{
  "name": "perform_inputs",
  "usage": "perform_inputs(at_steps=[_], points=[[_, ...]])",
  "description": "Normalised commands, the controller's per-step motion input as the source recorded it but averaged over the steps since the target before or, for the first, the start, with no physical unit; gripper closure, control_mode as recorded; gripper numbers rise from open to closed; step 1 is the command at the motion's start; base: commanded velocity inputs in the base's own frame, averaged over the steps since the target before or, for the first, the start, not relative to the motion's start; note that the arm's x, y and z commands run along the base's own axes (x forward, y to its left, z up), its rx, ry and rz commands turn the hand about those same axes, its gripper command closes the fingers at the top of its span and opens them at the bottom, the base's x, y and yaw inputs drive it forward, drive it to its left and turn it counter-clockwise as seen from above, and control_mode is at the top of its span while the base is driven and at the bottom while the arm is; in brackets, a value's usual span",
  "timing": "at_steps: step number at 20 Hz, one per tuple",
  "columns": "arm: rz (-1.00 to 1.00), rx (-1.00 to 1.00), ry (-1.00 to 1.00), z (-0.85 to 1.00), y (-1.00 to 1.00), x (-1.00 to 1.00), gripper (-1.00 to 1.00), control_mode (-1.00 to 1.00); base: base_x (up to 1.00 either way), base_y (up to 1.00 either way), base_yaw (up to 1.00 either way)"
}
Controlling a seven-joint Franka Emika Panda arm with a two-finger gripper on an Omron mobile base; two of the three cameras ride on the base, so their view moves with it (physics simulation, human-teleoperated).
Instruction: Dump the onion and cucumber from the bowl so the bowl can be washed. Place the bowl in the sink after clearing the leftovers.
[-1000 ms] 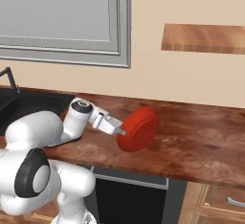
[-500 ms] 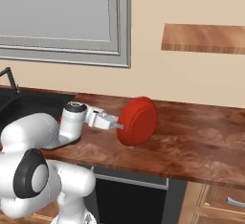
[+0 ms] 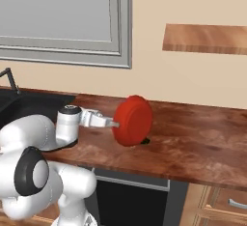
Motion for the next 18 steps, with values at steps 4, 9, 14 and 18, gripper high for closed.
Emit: perform_inputs(at_steps=[4,9,14,18], points=[[0.08,0.03,0.07,0.62,0.0,0.44,1.0,-1.0,0.0,0.0,0.0],[0.11,0.01,0.12,0.4,0.0,0.36,1.0,-1.0,0.0,0.0,0.0],[0.13,0.21,0.08,0.32,0.12,0.09,1.0,-1.0,0.0,0.0,0.0],[0.18,0.41,0.05,0.21,0.44,0.0,1.0,-1.0,0.0,0.0,0.0]])
